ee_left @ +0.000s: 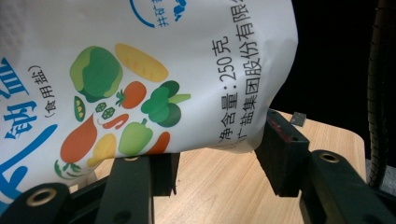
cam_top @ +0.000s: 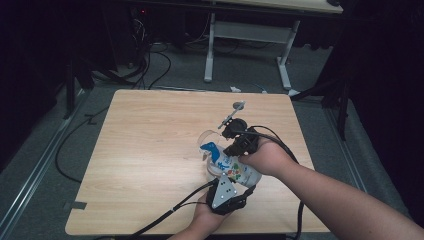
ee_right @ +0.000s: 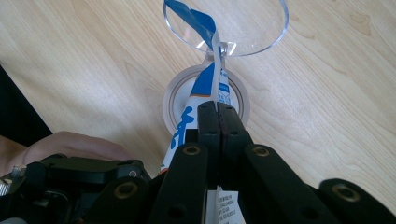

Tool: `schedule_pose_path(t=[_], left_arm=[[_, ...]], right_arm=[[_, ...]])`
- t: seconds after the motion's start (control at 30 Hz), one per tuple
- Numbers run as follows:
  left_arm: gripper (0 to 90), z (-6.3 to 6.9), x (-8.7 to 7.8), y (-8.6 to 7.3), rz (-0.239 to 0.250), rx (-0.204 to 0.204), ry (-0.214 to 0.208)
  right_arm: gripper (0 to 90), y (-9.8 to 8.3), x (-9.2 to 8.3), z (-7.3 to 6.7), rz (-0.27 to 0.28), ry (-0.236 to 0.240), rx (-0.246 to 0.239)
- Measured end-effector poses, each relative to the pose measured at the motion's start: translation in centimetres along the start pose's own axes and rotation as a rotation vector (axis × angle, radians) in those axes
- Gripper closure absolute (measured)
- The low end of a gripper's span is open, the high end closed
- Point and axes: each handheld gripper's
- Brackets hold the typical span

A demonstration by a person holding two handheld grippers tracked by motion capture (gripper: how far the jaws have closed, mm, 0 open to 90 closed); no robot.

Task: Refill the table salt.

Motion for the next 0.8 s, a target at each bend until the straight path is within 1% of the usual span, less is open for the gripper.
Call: schedule_pose_path(t=[0.23, 0.3, 0.33, 0.37, 0.67, 0.7, 0.8], left_arm=[[52.7, 0.06, -0.05, -0.25, -0.003, 0.004, -0.002], [52.7, 0.08, -0.06, -0.32, -0.004, 0.001, -0.004], [52.7, 0.08, -0.06, -0.32, -0.004, 0.001, -0.004], [52.7, 0.14, -0.06, -0.39, -0.005, 0.005, -0.005], [52.8, 0.36, 0.03, -0.62, -0.011, 0.006, -0.012], [52.8, 0.38, 0.05, -0.67, -0.01, 0.003, -0.014], [52.8, 0.38, 0.05, -0.81, -0.011, 0.004, -0.015]], right_arm=[[90.0, -0.11, 0.0, 0.01, -0.006, 0.005, 0.001], [90.0, -0.14, -0.05, -0.01, -0.009, 0.006, 0.01], [90.0, -0.14, -0.05, -0.01, -0.009, 0.006, 0.01], [90.0, -0.21, -0.02, 0.03, -0.006, 0.006, 0.0], [90.0, -0.6, -0.15, 0.04, -0.012, 0.005, 0.013], [90.0, -0.7, -0.19, 0.12, -0.01, 0.005, 0.007], [90.0, -0.79, -0.22, 0.11, -0.01, 0.006, 0.01]])
Point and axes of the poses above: each handheld gripper's, and its own axes: x roughly forward along the jaws, y roughly out of its top, z roughly to its right
